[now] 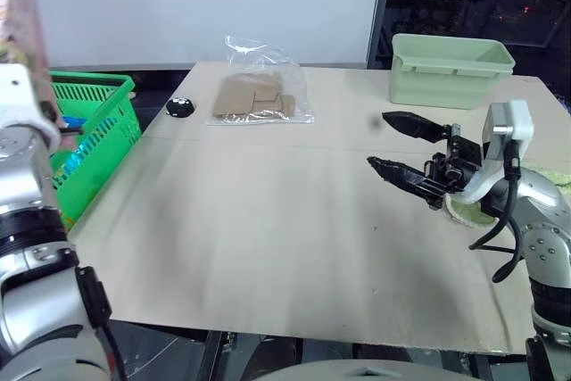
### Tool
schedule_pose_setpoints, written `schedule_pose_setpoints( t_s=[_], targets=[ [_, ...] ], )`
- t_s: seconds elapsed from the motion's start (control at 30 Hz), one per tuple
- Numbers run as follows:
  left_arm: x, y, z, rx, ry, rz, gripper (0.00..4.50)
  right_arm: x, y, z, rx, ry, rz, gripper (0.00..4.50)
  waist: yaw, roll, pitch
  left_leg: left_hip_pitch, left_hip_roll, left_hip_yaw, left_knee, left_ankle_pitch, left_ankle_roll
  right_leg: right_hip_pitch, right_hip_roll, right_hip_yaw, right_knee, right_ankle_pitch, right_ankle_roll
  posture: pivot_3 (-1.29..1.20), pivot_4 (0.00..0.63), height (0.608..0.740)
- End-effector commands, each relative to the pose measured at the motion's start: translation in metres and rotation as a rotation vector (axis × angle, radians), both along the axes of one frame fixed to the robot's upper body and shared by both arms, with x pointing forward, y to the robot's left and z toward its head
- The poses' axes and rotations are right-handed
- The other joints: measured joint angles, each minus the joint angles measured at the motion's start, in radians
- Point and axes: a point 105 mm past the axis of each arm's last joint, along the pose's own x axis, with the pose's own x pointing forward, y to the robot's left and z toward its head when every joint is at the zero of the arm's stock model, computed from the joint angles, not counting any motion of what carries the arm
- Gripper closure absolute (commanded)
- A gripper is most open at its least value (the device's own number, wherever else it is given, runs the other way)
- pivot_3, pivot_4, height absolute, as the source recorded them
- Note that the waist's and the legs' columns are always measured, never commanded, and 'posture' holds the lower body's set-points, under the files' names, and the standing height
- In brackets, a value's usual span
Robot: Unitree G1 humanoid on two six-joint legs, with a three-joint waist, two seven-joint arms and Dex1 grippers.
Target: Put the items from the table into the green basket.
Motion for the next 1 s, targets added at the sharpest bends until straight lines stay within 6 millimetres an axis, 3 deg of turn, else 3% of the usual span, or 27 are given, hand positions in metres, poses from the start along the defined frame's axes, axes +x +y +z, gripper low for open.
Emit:
schedule_pose_setpoints(
  t_s=[0.03,0.17,0.3,0.37,0.5,0.53,0.63,0.8,0.9,1.0],
  targets=[
    [-0.028,0.038,0.01,0.028,-0.031,0.139,4.12,-0.003,0.002,0.006,0.004,-0.032,0.008,0.0,0.006,-0.001,-0.001,0.0,0.0,0.0,0.0,0.0,0.0,0.0,0.0,0.0,0.0,0.0,0.0,-0.01,0.0,0.74],
    [-0.042,0.057,-0.019,-0.022,0.056,0.208,4.12,-0.004,0.001,0.004,-0.003,-0.027,0.002,0.0,0.012,-0.001,-0.001,0.001,0.0,0.002,0.001,0.0,0.0,0.001,0.0,0.001,0.001,0.0,0.0,-0.02,0.0,0.74],
    [-0.05,0.066,-0.033,0.003,0.129,0.234,4.12,-0.004,-0.001,0.001,-0.017,-0.024,-0.004,0.0,0.015,-0.005,-0.004,0.001,0.0,0.002,0.001,0.0,0.0,0.001,0.0,0.001,0.001,0.0,0.001,-0.02,0.0,0.74],
    [-0.047,0.064,-0.037,0.033,0.169,0.204,3.16,-0.005,-0.001,0.0,-0.016,-0.023,-0.005,0.0,0.016,-0.005,-0.004,0.001,0.0,0.002,0.001,0.0,0.0,0.001,0.0,0.001,0.001,0.0,0.0,-0.02,0.0,0.74],
    [-0.043,0.06,-0.035,0.091,0.191,0.175,1.81,-0.005,-0.001,0.0,-0.017,-0.022,-0.007,0.0,0.02,-0.005,-0.004,0.001,0.0,0.002,0.001,0.0,0.0,0.0,-0.001,0.002,0.001,0.0,0.0,-0.02,0.0,0.74],
    [-0.042,0.06,-0.033,0.096,0.186,0.177,1.19,-0.005,-0.001,0.0,-0.016,-0.022,-0.006,0.0,0.019,-0.005,-0.004,0.001,0.0,0.002,0.001,0.0,0.0,0.0,-0.001,0.002,0.001,0.0,0.0,-0.02,0.0,0.74],
    [-0.043,0.063,-0.029,0.11,0.177,0.194,0.02,-0.004,-0.001,0.0,-0.016,-0.022,-0.005,0.0,0.017,-0.005,-0.004,0.001,0.0,0.003,0.001,0.0,0.0,0.0,-0.001,0.002,0.001,0.0,0.0,-0.02,0.0,0.74],
    [-0.044,0.065,-0.009,0.155,0.1,0.209,0.02,-0.003,-0.001,-0.001,-0.015,-0.021,-0.001,0.0,0.018,-0.005,-0.004,0.001,0.0,0.002,0.001,0.0,0.0,0.0,-0.001,0.002,0.001,0.0,0.0,-0.01,0.0,0.74],
    [-0.023,0.039,0.029,0.155,-0.136,0.044,0.02,-0.002,0.0,-0.004,-0.014,-0.015,0.0,0.0,0.026,-0.006,-0.005,0.001,0.0,0.003,0.001,0.0,0.0,0.0,-0.001,0.002,0.001,0.0,0.0,-0.01,0.0,0.74],
    [0.007,-0.026,0.053,0.049,-0.358,-0.337,0.02,0.0,-0.003,-0.01,-0.022,0.002,-0.007,0.0,0.047,-0.008,-0.006,0.0,0.001,0.002,0.002,0.0,-0.001,0.0,-0.002,0.0,0.001,0.001,0.0,0.0,0.0,0.74]
  ],
)
